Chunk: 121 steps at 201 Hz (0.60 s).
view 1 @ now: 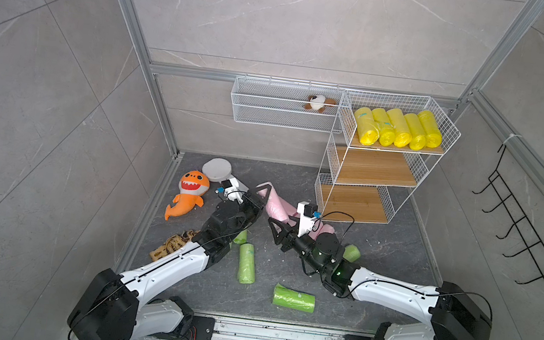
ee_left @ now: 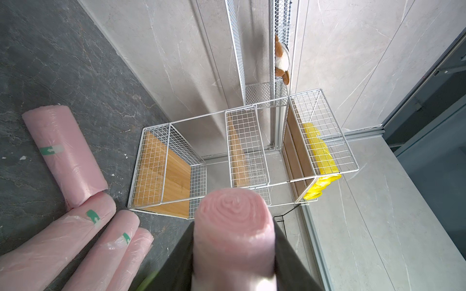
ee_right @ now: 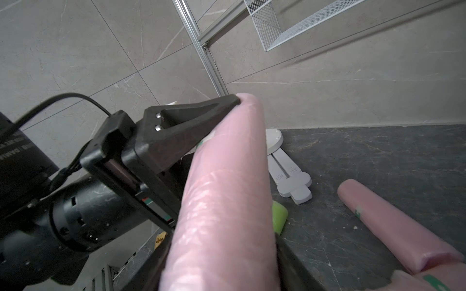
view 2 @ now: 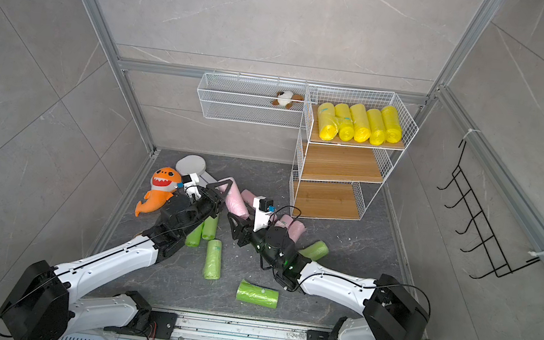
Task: Sort the rolls of trash bags by color and place them on the shelf
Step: Place the roll of trash bags on the shelf.
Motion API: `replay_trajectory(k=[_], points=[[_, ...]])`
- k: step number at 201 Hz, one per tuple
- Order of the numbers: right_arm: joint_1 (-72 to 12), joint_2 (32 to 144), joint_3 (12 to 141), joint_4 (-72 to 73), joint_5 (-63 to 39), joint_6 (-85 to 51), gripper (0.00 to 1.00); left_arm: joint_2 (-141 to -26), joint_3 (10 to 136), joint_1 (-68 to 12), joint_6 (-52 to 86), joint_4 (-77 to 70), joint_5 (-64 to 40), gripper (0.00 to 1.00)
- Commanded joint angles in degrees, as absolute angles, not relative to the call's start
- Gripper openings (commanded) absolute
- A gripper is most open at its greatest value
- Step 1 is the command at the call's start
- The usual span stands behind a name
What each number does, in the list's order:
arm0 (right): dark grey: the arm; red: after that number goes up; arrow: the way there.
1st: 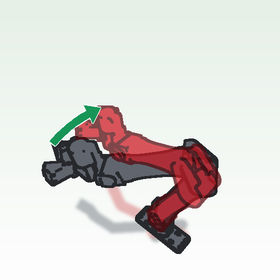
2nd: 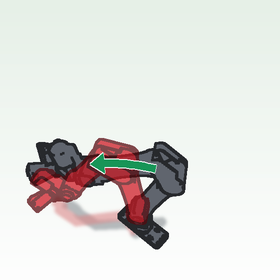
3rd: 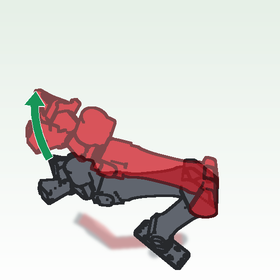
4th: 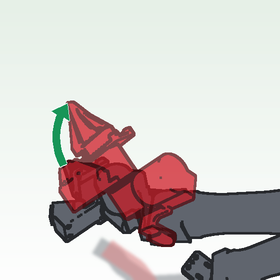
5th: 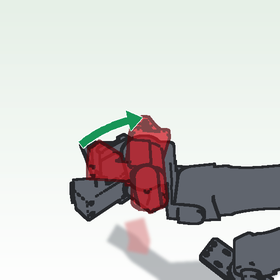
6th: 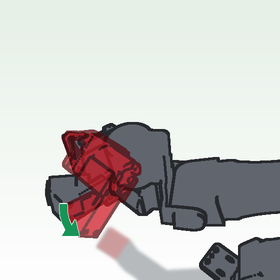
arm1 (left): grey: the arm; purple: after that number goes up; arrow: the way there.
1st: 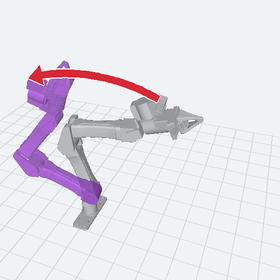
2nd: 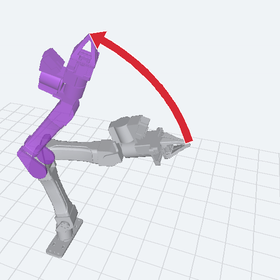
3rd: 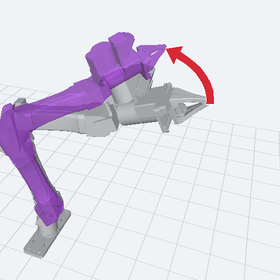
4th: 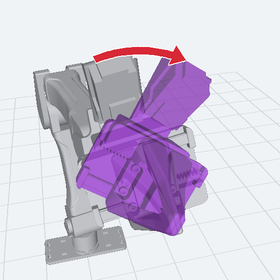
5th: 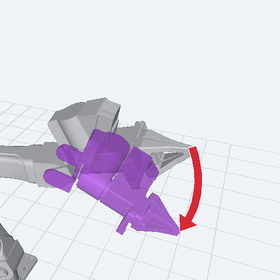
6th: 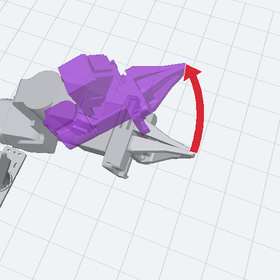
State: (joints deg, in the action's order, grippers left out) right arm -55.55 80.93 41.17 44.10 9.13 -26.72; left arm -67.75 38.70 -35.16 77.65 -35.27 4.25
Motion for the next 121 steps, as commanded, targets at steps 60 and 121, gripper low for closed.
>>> replay_trajectory(k=[60,121], points=[[-55.9,81.5,43.2,47.5,12.7,-23.4,0.65,-66.8,38.1,-35.4,79.2,-41.8,3.1,0.34],[-55.9,81.5,43.4,46.6,11.9,-23.2,0.39,-66.8,37.9,-35.4,79.2,-42.1,2.8,0.37]])
